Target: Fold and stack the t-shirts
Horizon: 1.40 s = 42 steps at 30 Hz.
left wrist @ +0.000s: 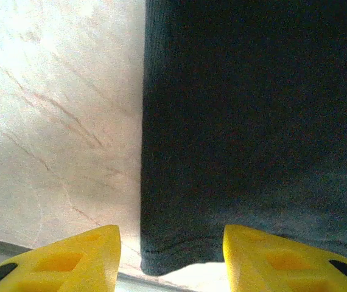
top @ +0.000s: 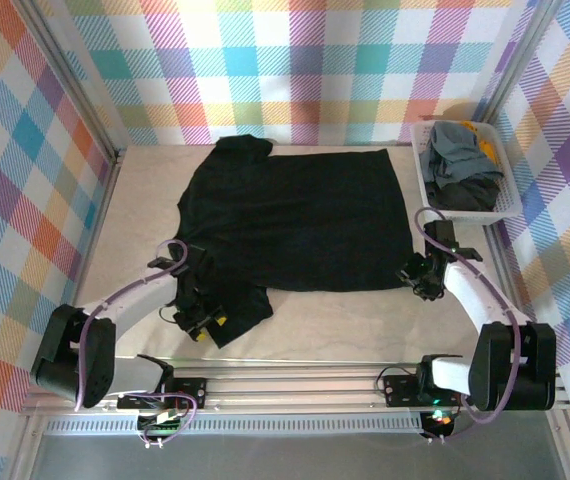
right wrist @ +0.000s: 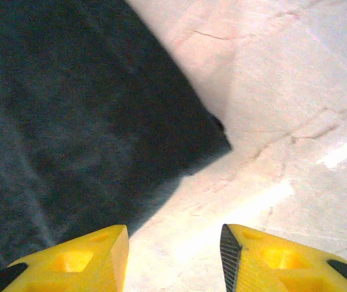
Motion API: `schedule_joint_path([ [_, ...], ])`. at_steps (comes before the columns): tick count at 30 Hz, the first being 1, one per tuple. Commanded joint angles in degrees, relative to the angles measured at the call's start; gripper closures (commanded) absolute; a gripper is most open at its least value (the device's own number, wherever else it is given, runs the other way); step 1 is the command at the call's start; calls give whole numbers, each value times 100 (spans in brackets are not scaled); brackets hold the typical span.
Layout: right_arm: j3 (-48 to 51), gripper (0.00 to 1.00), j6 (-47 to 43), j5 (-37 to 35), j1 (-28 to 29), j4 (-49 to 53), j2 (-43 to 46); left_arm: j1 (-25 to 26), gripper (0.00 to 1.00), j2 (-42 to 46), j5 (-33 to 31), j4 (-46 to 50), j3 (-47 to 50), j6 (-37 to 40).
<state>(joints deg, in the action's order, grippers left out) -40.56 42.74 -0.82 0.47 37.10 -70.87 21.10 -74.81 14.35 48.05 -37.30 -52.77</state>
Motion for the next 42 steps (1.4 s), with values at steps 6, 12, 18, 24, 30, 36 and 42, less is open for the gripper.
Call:
schedule_joint_path([
  [6, 263, 54, -26, 209, -318, -207, -206, 174, 72, -555, -40, -885, 408, -277],
  [12, -46, 59, -210, 148, -470, -484, -809, 184, 99, -202, -119, -697, 460, -258],
  [18, -241, 79, -167, 94, -495, -291, -1331, 184, 100, 352, -54, -180, 562, -205],
  [24, 68, 100, -58, 12, -441, 309, -414, 184, 100, 1239, 137, 562, 689, -270],
  [30, 169, 100, 398, -87, 134, 1386, 827, 184, 100, 2618, 227, 1290, 318, -613],
  [36, -93, 100, 291, -107, 152, 1336, 562, 59, 100, 1961, -167, 337, -797, -871],
  [42, -830, 100, 186, 81, 36, 948, -516, -377, 100, -17, -221, -465, -2495, -409],
])
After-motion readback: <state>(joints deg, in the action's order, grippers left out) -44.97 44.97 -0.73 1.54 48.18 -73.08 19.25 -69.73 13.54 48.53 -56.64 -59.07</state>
